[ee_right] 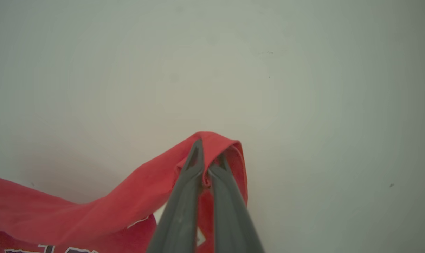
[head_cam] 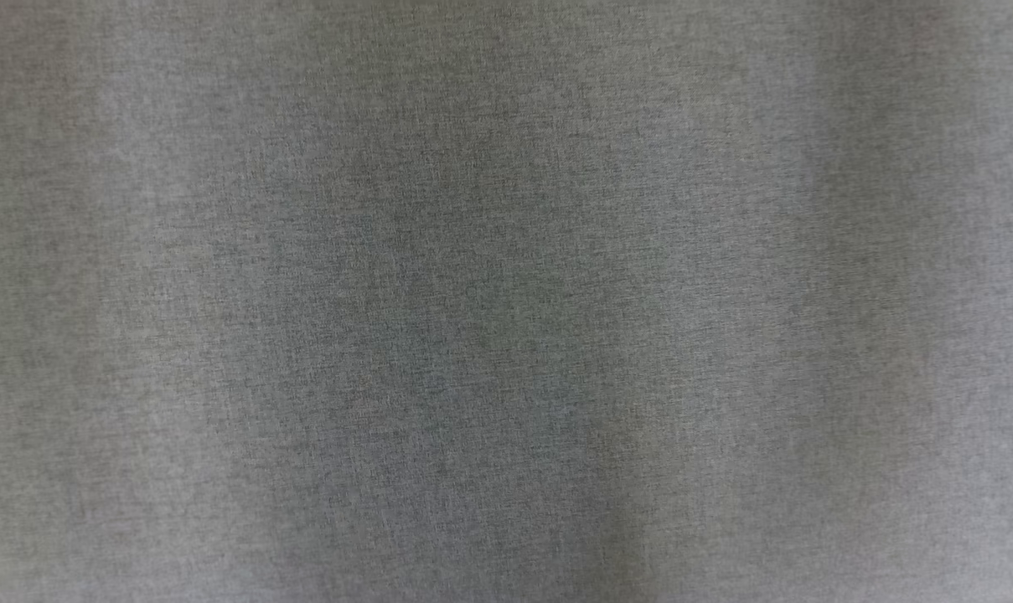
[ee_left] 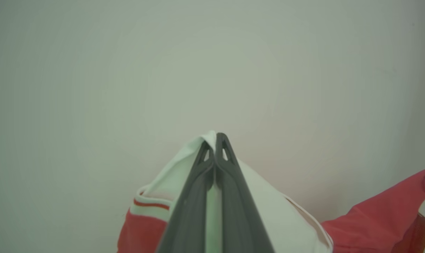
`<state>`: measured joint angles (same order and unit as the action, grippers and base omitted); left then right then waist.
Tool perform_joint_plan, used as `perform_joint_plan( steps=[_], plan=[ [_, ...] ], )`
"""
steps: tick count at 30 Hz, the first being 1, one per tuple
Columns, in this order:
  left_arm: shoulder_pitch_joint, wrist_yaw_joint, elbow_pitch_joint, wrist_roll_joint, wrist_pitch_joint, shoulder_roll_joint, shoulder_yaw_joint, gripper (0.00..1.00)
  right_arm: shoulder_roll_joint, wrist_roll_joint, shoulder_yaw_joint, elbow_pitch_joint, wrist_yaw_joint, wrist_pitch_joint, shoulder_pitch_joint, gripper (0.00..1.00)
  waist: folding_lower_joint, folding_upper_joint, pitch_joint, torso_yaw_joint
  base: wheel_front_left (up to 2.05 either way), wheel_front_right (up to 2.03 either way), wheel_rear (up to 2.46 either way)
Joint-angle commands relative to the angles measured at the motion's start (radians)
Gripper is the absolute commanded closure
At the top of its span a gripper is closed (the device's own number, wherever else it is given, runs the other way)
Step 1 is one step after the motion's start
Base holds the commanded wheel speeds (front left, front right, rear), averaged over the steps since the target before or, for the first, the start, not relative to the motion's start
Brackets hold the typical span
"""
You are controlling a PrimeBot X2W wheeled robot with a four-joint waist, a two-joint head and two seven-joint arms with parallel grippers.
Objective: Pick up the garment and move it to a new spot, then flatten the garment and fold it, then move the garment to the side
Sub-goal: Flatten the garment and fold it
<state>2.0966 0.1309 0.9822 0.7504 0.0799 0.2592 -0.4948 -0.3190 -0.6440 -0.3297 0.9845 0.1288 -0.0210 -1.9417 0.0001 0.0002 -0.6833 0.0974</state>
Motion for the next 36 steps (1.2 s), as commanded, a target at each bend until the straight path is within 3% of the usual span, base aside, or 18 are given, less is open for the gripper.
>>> perform_joint_plan(
  steps=[1,16,21,29,33,36],
  plan=[
    [0.017,-0.001,0.008,0.015,0.004,0.006,-0.015,1.00,-0.010,-0.017,-0.012,0.011,0.003,-0.008,-0.009,1.00,-0.0001,-0.0002,-0.007,-0.002,0.00,0.00,0.00],
    [0.057,-0.001,0.058,0.097,0.070,-0.016,-0.086,1.00,0.008,-0.061,-0.115,0.079,0.003,-0.077,-0.059,1.00,-0.0001,-0.0002,-0.027,-0.009,0.00,0.00,0.00],
    [-0.005,-0.001,0.031,0.191,0.133,-0.023,-0.047,1.00,0.009,-0.074,-0.142,0.076,0.003,-0.126,-0.010,1.00,-0.0001,-0.0002,-0.031,-0.023,0.00,0.00,0.00],
    [-0.342,-0.001,-0.150,0.273,0.179,0.024,-0.076,1.00,-0.003,-0.181,-0.210,-0.082,0.003,-0.202,0.295,1.00,-0.0001,-0.0002,0.075,-0.029,0.00,0.00,0.00],
    [-0.503,-0.001,-0.235,0.274,0.185,0.049,-0.055,1.00,-0.031,-0.223,-0.231,-0.169,0.003,-0.214,0.446,1.00,-0.0001,-0.0002,0.124,-0.032,0.00,0.00,0.00],
    [-0.682,-0.027,-0.348,0.265,0.185,0.074,-0.005,1.00,-0.054,-0.261,-0.231,-0.259,0.003,-0.223,0.604,1.00,-0.0001,-0.0002,0.171,-0.029,0.00,0.00,0.00]
  ],
)
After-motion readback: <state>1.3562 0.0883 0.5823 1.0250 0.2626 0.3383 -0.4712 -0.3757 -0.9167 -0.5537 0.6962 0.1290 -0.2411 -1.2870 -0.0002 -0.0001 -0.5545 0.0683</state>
